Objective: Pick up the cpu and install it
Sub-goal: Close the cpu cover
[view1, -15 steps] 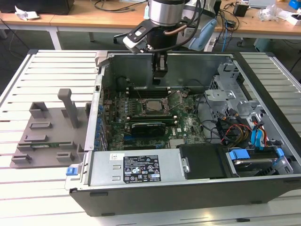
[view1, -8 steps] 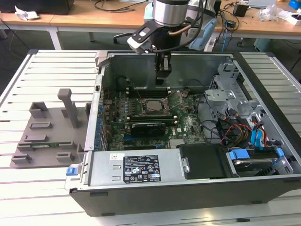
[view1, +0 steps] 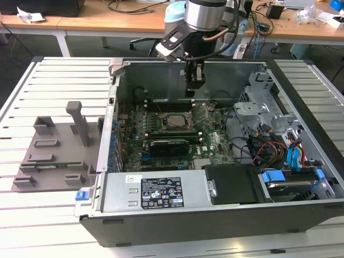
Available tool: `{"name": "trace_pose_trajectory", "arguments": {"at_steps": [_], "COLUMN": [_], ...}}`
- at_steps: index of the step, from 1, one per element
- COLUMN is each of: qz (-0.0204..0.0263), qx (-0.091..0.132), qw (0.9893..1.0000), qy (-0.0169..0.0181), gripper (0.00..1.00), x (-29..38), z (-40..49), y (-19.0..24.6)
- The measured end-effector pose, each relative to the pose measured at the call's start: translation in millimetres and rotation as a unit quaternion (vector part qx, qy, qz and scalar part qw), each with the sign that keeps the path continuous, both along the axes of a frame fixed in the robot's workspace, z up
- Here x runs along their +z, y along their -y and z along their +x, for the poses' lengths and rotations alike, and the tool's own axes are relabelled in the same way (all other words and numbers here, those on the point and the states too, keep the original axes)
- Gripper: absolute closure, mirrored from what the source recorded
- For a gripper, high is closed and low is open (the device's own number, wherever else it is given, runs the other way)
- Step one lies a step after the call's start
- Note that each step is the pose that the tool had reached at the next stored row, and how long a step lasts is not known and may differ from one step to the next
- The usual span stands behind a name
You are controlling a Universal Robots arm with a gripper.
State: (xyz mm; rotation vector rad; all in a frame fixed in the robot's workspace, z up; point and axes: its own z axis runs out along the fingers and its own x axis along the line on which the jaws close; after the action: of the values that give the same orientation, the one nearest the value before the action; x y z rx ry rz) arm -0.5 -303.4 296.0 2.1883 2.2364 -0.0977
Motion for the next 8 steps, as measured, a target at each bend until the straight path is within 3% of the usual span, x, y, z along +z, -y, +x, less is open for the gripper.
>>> {"name": "trace_pose_trajectory", "arguments": {"at_steps": [5,8], "qz": [0.0001,0.0001], "qx": [0.0,0.002], "qw": [1.0,1.0], "qy": [-0.0011,-0.0027], "gripper": [0.89,0.89], "x": [-3.0,-7.2], "z": [11.1,26.2], "y": [0.0,-0.1]}}
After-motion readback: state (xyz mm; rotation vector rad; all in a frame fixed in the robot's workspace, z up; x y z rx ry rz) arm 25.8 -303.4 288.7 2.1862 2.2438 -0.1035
